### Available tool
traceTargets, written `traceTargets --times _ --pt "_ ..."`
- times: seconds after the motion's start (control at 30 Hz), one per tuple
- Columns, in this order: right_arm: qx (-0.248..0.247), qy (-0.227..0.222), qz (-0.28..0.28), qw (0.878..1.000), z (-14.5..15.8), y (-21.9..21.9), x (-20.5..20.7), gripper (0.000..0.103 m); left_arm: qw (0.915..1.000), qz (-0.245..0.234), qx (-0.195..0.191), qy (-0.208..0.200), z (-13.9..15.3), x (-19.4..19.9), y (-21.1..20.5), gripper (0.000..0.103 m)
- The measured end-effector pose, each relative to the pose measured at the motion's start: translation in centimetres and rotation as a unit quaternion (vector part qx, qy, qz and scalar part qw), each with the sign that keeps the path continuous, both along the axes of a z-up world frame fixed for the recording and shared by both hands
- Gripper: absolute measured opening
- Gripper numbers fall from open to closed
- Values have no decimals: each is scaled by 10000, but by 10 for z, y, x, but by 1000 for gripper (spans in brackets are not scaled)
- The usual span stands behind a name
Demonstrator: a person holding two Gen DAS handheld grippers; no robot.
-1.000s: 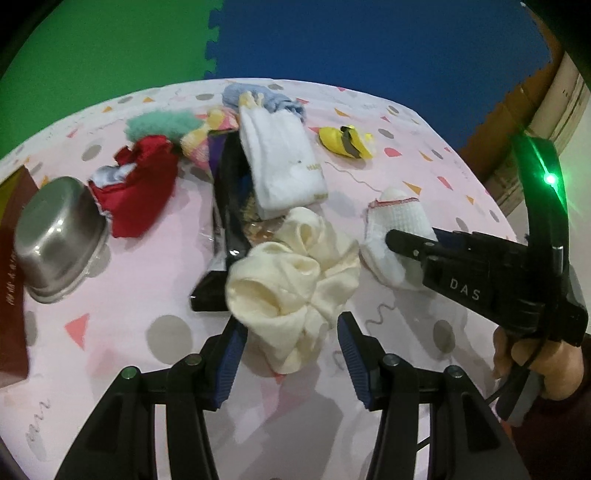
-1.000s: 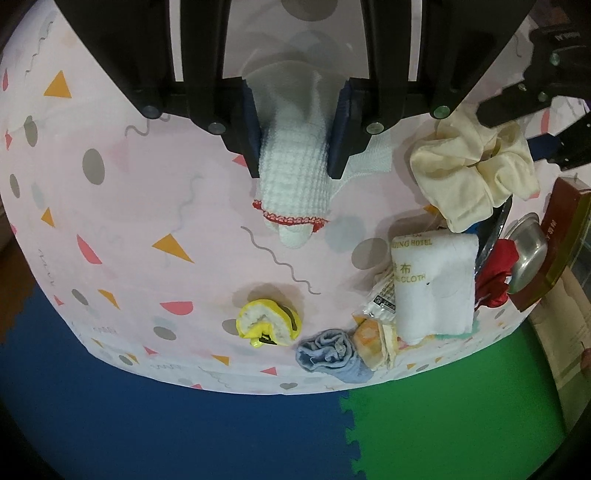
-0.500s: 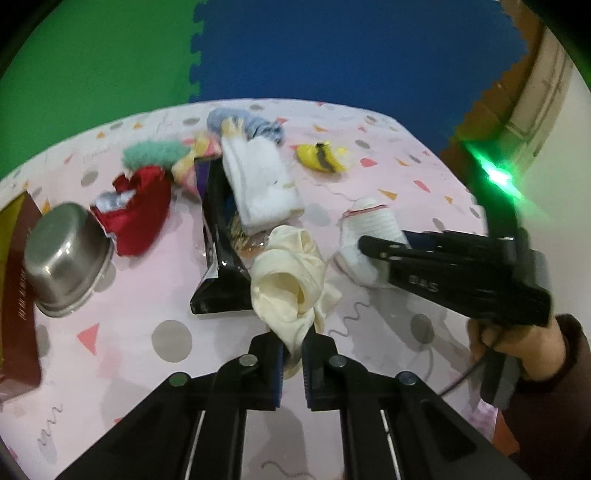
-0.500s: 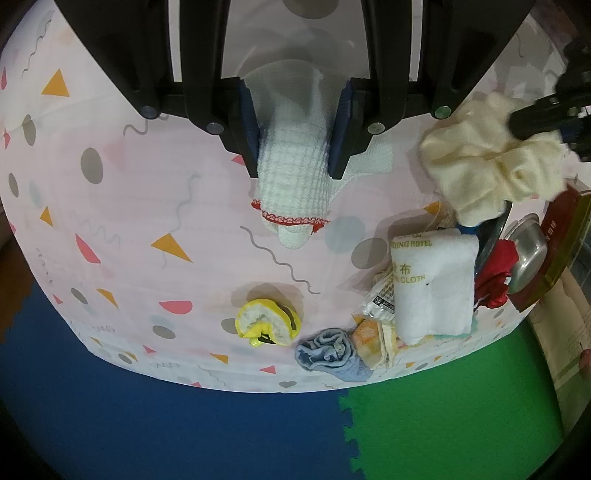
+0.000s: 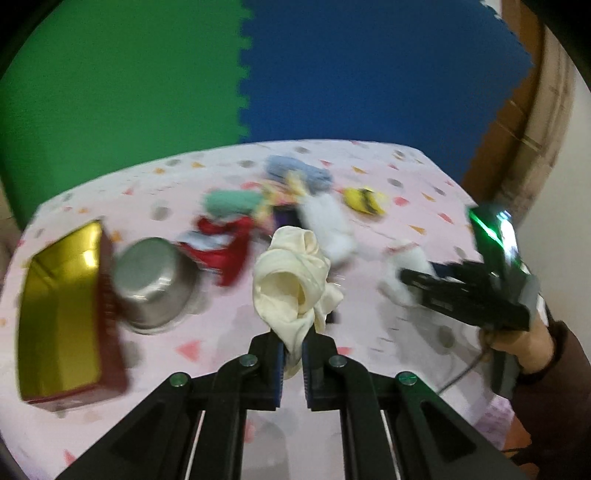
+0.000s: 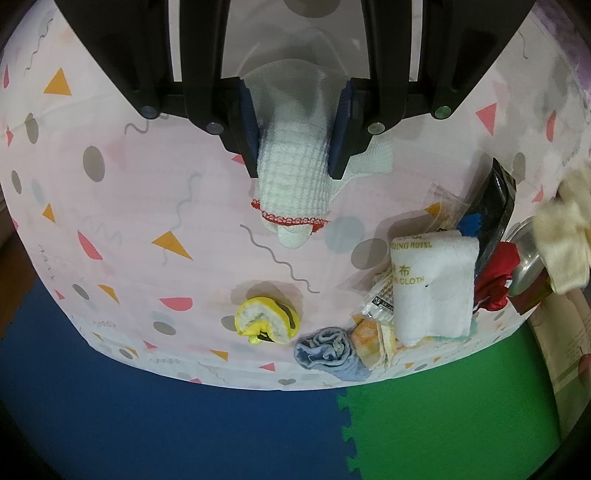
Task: Organize soft objects
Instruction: 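Carry the scrunchie into the gold tin box and open the left gripper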
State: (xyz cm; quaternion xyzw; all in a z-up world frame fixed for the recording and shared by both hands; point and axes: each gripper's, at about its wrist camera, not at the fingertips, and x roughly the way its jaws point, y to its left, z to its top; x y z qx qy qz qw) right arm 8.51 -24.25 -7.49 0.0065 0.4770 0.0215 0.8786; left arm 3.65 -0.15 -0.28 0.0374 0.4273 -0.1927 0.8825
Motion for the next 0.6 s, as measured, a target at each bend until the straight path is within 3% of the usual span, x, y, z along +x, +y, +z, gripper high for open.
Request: traceTargets --times 0.2,0.47,0.6 --pt "-47 -17 21 10000 0 0 1 34 9962 833 217 -148 14 22 68 8" --pt "-78 -32 23 10000 0 2 0 34 9764 2017 747 -198 12 51 165 8" --pt "-99 -43 5 9999 0 3 0 34 9693 2290 899 -36 -3 64 196 8"
